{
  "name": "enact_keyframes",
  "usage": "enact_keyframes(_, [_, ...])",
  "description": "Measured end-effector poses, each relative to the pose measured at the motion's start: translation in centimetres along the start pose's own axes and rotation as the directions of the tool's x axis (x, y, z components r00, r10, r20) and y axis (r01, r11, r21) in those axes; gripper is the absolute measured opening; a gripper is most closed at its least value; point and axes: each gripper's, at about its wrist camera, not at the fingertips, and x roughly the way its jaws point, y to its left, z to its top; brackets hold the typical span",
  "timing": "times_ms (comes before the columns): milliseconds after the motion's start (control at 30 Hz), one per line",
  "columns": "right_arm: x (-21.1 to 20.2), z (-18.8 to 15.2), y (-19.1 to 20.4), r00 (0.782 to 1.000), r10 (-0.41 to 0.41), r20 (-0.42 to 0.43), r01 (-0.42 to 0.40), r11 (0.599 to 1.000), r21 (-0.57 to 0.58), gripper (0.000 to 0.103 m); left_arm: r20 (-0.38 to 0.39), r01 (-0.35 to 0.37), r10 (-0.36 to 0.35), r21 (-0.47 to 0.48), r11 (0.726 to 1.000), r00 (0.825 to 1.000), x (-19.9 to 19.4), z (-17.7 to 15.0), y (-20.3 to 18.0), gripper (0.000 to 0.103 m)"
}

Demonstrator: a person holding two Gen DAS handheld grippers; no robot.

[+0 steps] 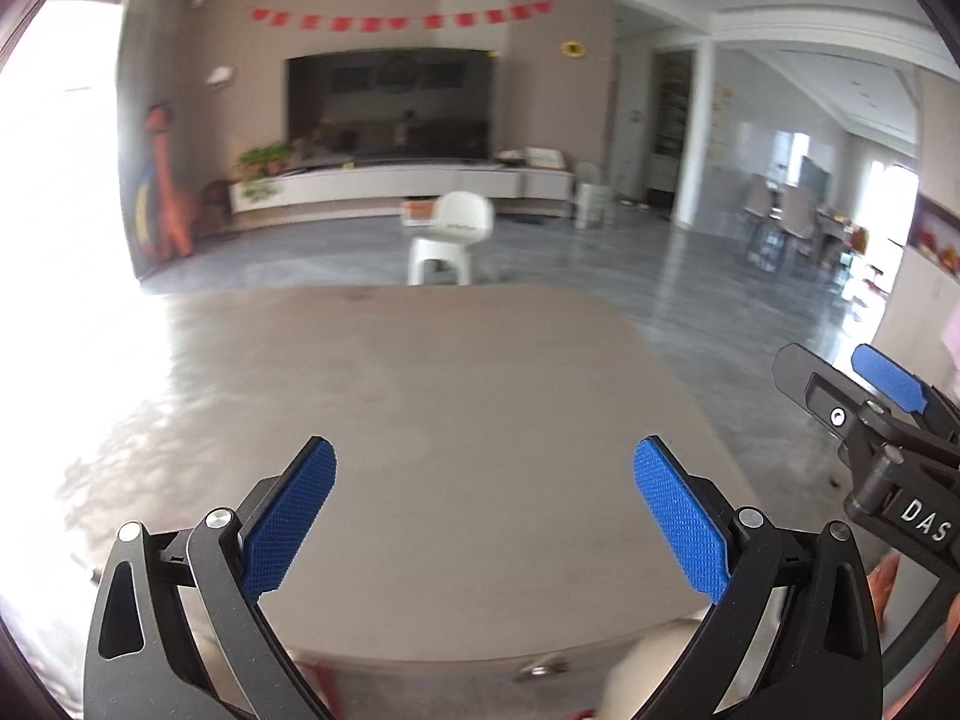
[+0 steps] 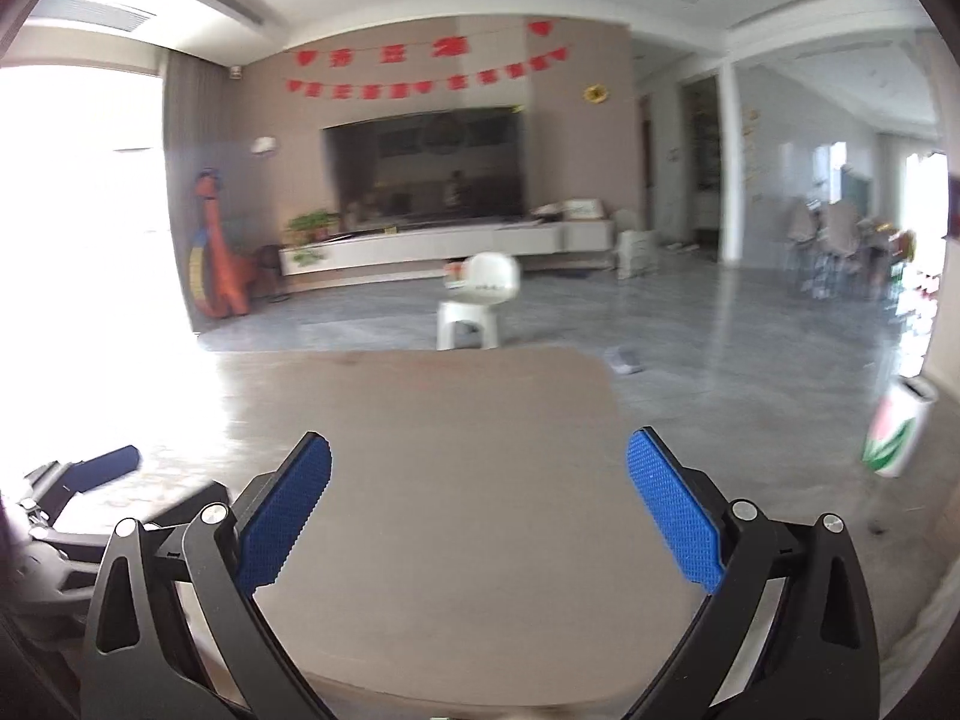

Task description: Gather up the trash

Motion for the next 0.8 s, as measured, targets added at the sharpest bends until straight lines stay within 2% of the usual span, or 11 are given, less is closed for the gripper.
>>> enact_keyframes(167, [2.3,0.9,4.9,0.998,0.052,-0.019,-0.053,0.998,-0.025,0.098,0.006,-0.086,0.086,-0.049,0.995,0.996,-0.7,0.1,4.8,0.098])
enact_keyframes(267, [3.4,1.2,7.3,0.996,0.078,-0.033,-0.079,0.996,-0.039,0.098,0.013,-0.180,0.182,-0.101,0.979,0.983,-1.1,0.3,8.1,0.098])
enact_keyframes(400, [4.1,1.2,9.8,0.996,0.088,-0.030,-0.090,0.994,-0.065,0.098,-0.004,-0.233,0.235,-0.143,0.962,0.972,-0.9,0.7,11.8,0.098])
enact_keyframes(567, [4.4,0.6,12.2,0.993,0.107,-0.040,-0.110,0.991,-0.074,0.098,-0.019,-0.275,0.275,-0.134,0.952,0.961,-0.9,0.9,14.7,0.098])
enact_keyframes(800, [5.4,-0.2,13.7,0.992,0.109,-0.067,-0.115,0.988,-0.099,0.098,-0.037,-0.273,0.270,-0.154,0.950,0.962,-1.2,0.8,17.4,0.098])
